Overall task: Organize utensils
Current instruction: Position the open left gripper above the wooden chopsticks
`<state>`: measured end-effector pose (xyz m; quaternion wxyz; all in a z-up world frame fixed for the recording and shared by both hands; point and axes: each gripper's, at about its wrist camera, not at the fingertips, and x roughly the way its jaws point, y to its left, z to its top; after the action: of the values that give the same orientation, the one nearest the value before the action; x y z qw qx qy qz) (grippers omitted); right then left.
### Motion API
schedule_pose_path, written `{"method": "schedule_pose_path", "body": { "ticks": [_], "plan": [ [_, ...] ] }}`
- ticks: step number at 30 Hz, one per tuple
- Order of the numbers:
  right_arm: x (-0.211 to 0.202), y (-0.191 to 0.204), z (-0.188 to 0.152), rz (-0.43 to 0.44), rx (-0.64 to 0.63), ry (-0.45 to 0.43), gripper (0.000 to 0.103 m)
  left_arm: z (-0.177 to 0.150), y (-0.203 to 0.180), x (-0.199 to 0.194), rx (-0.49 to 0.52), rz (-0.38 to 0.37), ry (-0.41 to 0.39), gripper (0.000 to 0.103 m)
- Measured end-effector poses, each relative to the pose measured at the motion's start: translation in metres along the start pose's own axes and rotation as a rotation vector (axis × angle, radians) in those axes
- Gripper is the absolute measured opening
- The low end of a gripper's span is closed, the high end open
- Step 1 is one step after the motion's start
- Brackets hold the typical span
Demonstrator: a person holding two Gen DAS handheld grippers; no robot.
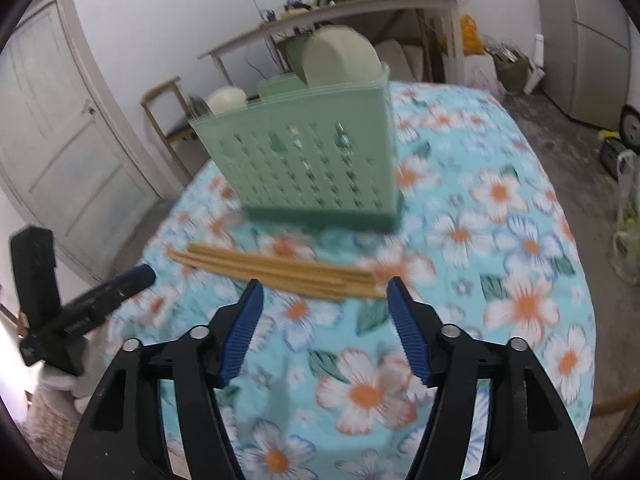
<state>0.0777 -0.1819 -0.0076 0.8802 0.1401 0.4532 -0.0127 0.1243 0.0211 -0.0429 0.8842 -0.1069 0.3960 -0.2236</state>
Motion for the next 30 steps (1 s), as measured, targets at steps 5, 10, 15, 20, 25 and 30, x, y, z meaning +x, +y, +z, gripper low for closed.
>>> {"method": "schedule_pose_path", "body": {
  "ticks": [5, 10, 15, 20, 25, 30],
  "plan": [
    [0.007, -0.004, -0.019, -0.033, -0.029, 0.022, 0.071, -0.006, -0.007, 0.01, -0.029, 0.019, 0.041, 0.04],
    [0.018, -0.008, -0.028, -0.054, -0.065, 0.048, 0.074, -0.009, -0.007, 0.018, -0.082, 0.044, 0.061, 0.04],
    [0.03, -0.009, -0.036, -0.073, -0.098, 0.074, 0.079, -0.012, -0.006, 0.026, -0.1, 0.073, 0.079, 0.04],
    [0.045, -0.01, -0.049, -0.088, -0.114, 0.12, 0.083, -0.012, -0.006, 0.03, -0.103, 0.099, 0.084, 0.04],
    [0.048, -0.005, -0.058, -0.097, -0.162, 0.128, 0.093, -0.011, -0.002, 0.032, -0.118, 0.112, 0.088, 0.04],
    [0.05, -0.002, -0.06, -0.11, -0.175, 0.137, 0.095, -0.012, -0.001, 0.034, -0.122, 0.119, 0.092, 0.04]
  ]
}}
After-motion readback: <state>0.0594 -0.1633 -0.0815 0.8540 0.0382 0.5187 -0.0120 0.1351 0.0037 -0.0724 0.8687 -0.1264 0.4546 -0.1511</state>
